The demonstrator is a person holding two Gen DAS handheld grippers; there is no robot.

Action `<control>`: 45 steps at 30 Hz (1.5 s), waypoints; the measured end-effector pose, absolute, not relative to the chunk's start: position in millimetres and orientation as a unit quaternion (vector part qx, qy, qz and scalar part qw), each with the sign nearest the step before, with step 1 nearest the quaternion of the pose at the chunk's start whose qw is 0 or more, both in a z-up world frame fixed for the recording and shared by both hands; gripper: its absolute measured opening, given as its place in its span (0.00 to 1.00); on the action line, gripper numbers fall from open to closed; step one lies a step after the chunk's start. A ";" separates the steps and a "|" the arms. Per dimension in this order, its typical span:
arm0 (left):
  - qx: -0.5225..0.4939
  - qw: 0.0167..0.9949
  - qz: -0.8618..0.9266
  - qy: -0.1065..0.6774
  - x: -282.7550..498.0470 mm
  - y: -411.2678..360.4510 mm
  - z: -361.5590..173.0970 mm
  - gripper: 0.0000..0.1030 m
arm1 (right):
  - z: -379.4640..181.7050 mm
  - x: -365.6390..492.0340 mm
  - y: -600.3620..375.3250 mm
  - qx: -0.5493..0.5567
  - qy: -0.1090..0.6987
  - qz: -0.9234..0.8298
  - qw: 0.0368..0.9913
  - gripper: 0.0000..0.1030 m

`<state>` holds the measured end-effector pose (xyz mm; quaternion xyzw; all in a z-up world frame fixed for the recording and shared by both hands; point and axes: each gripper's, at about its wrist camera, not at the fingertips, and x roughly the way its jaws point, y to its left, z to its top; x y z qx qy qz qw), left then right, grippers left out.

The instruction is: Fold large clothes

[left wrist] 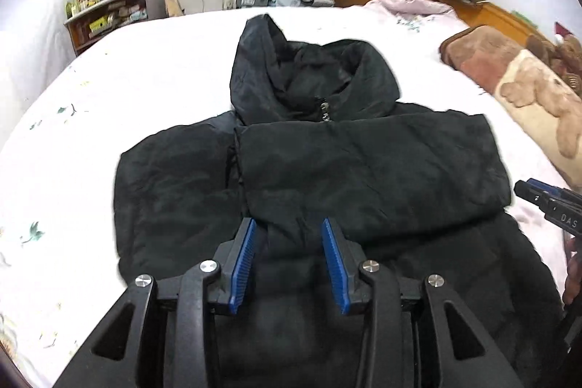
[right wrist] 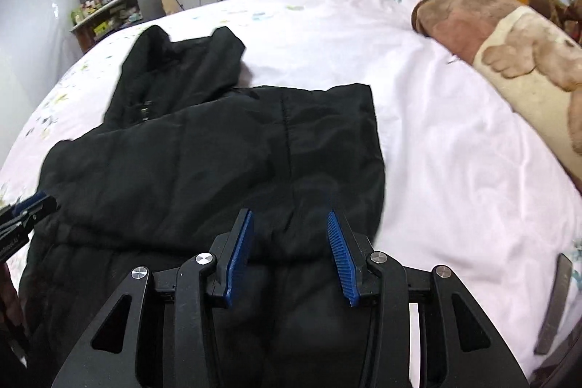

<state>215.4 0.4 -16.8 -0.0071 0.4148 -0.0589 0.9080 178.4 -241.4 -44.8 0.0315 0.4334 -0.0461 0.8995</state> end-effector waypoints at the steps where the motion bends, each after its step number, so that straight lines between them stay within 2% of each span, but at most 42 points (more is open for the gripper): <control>1: -0.008 0.910 -0.060 0.411 206.6 2.6 -12.0 0.39 | -40.8 169.5 -238.2 0.031 0.431 -0.046 0.900 0.42; 6: -0.010 0.914 -0.060 0.402 157.9 19.6 -1.3 0.43 | -30.9 125.9 -225.2 0.030 0.423 -0.033 0.905 0.42; 12: -0.024 0.905 -0.060 0.421 112.2 38.8 -6.9 0.52 | -31.6 74.0 -219.3 0.044 0.424 -0.014 0.904 0.44; 14: -0.032 0.906 -0.057 0.417 99.3 44.6 -3.0 0.63 | -30.6 59.1 -218.8 0.051 0.422 -0.011 0.905 0.48; 15: -0.035 0.907 -0.055 0.416 95.1 45.6 -1.1 0.64 | -30.3 54.5 -218.5 0.056 0.424 -0.009 0.904 0.48; 27: -0.039 0.915 -0.078 0.394 69.7 46.3 34.6 0.65 | -12.5 34.1 -199.1 0.049 0.418 0.018 0.907 0.49; 34: -0.035 0.918 -0.092 0.384 129.9 44.5 48.8 0.68 | -3.0 95.2 -189.0 0.032 0.410 0.047 0.910 0.52; 45: -0.041 0.919 -0.076 0.384 325.0 41.1 43.3 0.70 | -6.1 287.3 -181.3 0.023 0.422 0.084 0.902 0.52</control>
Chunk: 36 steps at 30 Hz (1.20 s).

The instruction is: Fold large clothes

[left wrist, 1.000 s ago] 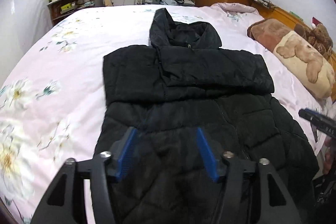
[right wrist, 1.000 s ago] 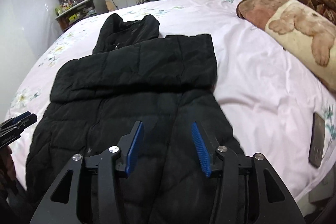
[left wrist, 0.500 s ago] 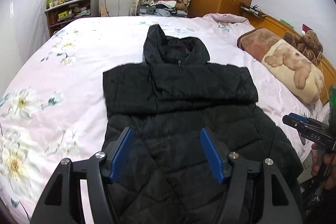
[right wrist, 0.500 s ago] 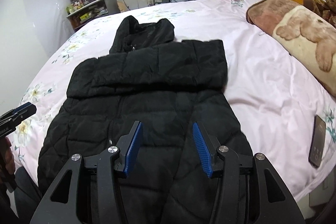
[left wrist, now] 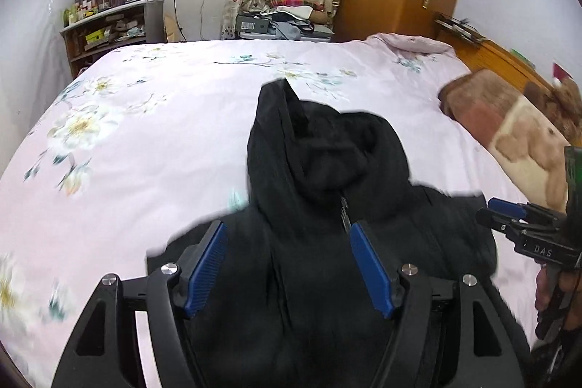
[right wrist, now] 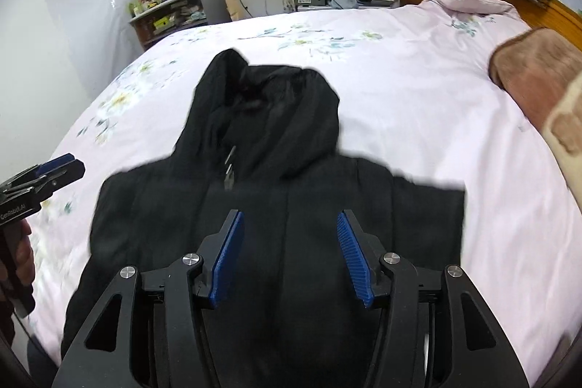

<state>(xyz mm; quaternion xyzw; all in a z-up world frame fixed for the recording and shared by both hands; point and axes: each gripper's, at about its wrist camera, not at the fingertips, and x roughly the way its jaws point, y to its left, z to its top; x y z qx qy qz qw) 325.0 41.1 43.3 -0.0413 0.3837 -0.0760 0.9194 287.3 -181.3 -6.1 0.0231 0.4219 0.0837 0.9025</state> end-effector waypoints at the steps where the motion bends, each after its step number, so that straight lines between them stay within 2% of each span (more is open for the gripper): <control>1: -0.042 0.918 -0.074 0.386 344.4 41.2 40.0 0.70 | -9.0 310.8 -181.2 0.025 0.423 0.089 0.902 0.52; 13: -0.063 0.886 -0.044 0.457 518.2 37.2 -39.8 0.69 | -64.3 499.3 -195.9 0.055 0.462 0.067 0.883 0.53; 15: -0.070 0.881 -0.049 0.466 530.3 35.8 -51.8 0.54 | -72.2 513.9 -196.2 0.066 0.472 0.067 0.877 0.53; 16: -0.073 0.878 -0.055 0.470 532.7 34.0 -55.8 0.33 | -74.9 517.9 -195.7 0.070 0.476 0.072 0.874 0.44; 17: -0.073 0.876 -0.059 0.472 531.7 32.1 -58.1 0.17 | -77.2 518.9 -194.0 0.069 0.478 0.075 0.872 0.28; 18: -0.073 0.879 -0.068 0.466 527.4 31.1 -57.4 0.12 | -78.2 516.0 -191.4 0.062 0.480 0.080 0.871 0.08; 19: -0.071 0.884 -0.071 0.456 521.7 30.9 -53.5 0.10 | -74.8 509.9 -190.6 0.056 0.471 0.082 0.877 0.08; 24: -0.082 0.910 -0.082 0.398 473.1 42.4 -11.3 0.07 | -35.7 464.2 -205.2 0.078 0.426 0.095 0.897 0.08; 31: -0.106 0.930 -0.116 0.331 366.8 62.5 52.2 0.07 | 26.1 349.3 -219.6 0.103 0.362 0.111 0.920 0.08; 36: -0.117 0.930 -0.129 0.325 292.2 76.3 54.7 0.07 | 22.0 272.1 -228.8 0.125 0.358 0.113 0.918 0.08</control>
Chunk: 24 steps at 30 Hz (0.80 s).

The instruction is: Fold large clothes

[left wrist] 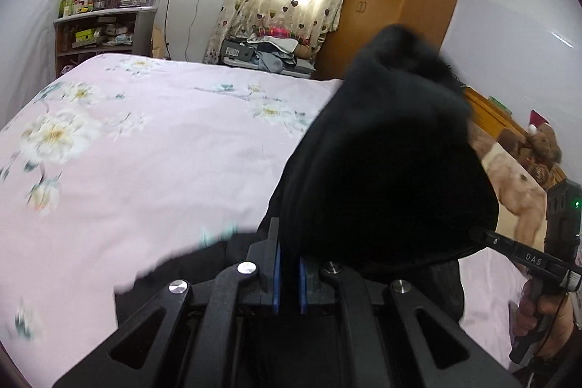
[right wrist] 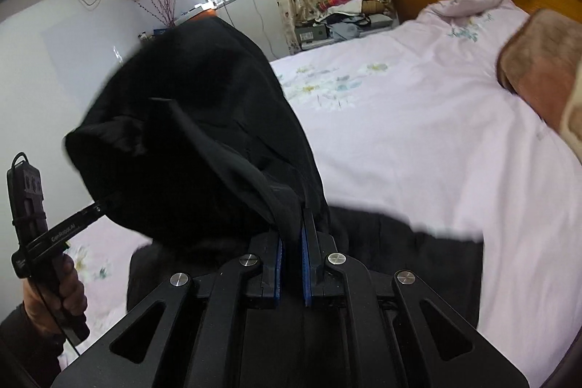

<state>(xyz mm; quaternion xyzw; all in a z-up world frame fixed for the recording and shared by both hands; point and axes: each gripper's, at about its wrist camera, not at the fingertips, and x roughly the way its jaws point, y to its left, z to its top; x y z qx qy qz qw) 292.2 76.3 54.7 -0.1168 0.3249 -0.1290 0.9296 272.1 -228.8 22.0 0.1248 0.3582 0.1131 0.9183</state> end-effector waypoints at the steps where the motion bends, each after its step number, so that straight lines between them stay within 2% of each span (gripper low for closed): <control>1: -0.120 0.927 -0.131 0.330 276.9 79.1 49.7 0.07 | 15.7 257.4 -229.0 0.128 0.364 0.114 0.915 0.08; 10: -0.100 0.890 -0.103 0.433 188.0 98.7 -17.4 0.09 | -51.5 179.1 -235.7 0.138 0.451 0.098 0.876 0.08; 14: -0.094 0.884 -0.099 0.447 164.6 107.7 -23.9 0.09 | -44.0 162.9 -247.0 0.138 0.447 0.076 0.880 0.14; 18: -0.095 0.893 -0.096 0.429 156.2 110.9 -9.1 0.09 | -20.7 165.6 -241.6 0.131 0.415 0.080 0.897 0.18; 19: -0.096 0.897 -0.101 0.419 152.0 110.3 -5.9 0.12 | -16.3 171.4 -234.2 0.126 0.410 0.087 0.899 0.18; 22: -0.098 0.908 -0.111 0.393 173.7 99.9 3.5 0.29 | -17.3 193.9 -207.4 0.108 0.412 0.111 0.898 0.19; 24: -0.099 0.906 -0.115 0.394 193.0 91.5 -6.8 0.30 | -24.5 203.4 -185.5 0.103 0.415 0.126 0.895 0.19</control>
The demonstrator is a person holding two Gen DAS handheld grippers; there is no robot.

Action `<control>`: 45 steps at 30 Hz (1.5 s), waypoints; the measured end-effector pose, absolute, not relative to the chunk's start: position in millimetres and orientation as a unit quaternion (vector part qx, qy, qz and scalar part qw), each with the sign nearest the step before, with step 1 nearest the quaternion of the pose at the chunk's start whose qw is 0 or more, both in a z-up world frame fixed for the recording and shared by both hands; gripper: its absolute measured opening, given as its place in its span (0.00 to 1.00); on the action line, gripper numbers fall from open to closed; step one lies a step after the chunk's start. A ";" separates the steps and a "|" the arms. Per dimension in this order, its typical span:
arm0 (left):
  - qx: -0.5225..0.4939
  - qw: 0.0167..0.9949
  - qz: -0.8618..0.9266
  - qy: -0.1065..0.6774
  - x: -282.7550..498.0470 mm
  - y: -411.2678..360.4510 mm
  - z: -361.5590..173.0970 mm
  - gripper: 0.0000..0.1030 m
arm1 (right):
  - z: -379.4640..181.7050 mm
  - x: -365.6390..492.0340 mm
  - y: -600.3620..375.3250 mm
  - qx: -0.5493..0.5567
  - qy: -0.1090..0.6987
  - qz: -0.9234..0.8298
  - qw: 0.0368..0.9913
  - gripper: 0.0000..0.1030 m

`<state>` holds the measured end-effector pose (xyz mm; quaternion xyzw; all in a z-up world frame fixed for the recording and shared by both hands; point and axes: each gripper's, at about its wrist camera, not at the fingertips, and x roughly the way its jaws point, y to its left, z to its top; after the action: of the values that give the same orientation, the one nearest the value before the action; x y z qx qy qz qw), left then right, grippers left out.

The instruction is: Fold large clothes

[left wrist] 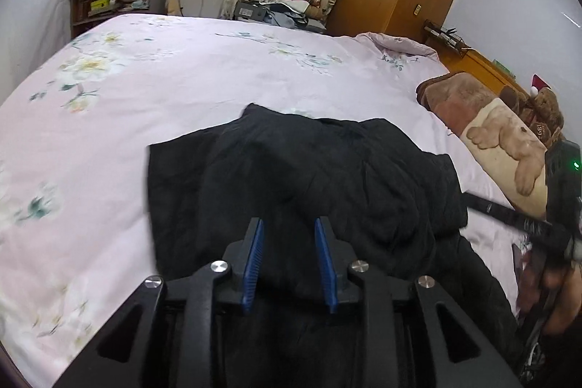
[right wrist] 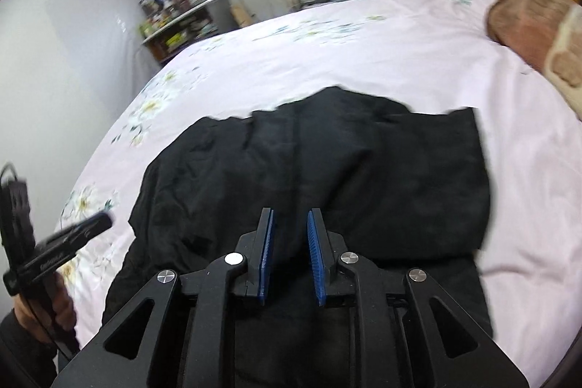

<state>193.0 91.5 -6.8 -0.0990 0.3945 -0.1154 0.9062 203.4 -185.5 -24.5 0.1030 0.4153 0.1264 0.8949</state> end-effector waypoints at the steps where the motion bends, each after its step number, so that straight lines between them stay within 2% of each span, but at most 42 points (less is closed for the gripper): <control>1: -0.099 0.901 -0.119 0.405 203.6 85.1 -16.1 0.30 | -30.6 203.9 -177.0 0.102 0.417 0.137 0.893 0.19; 7: -0.101 0.877 -0.120 0.455 223.7 64.9 -87.9 0.32 | -106.8 224.3 -156.9 0.056 0.487 0.112 0.865 0.18; 11: -0.111 0.877 -0.117 0.453 226.1 65.6 -99.0 0.32 | -134.9 222.0 -160.0 0.050 0.489 0.108 0.864 0.16; 14: -0.103 0.875 -0.119 0.459 223.1 65.4 -83.6 0.31 | -127.1 220.3 -163.7 0.063 0.493 0.107 0.861 0.16; 19: -0.089 0.892 -0.144 0.419 180.3 70.1 -51.0 0.31 | -83.4 180.9 -168.2 0.063 0.452 0.116 0.882 0.18; 26: -0.079 0.867 -0.114 0.479 180.9 69.1 -105.8 0.31 | -122.3 176.6 -154.5 0.019 0.494 0.110 0.862 0.18; 36: -0.059 0.876 -0.114 0.466 158.1 66.8 -73.6 0.31 | -87.3 153.9 -150.7 0.020 0.474 0.097 0.875 0.19; 38: -0.051 0.880 -0.115 0.458 145.2 70.0 -63.9 0.31 | -76.2 141.9 -151.2 0.018 0.463 0.096 0.881 0.22; 40: -0.047 0.884 -0.117 0.450 129.2 74.9 -54.0 0.31 | -63.6 126.3 -153.0 0.011 0.455 0.094 0.885 0.32; 45: -0.035 0.894 -0.117 0.431 89.7 85.3 -33.0 0.42 | -42.5 80.0 -167.9 0.003 0.441 0.087 0.893 0.34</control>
<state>89.7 85.3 -33.0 -0.0355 0.4311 -0.1166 0.8941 80.0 -167.9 -42.5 0.0028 0.4412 0.0868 0.8932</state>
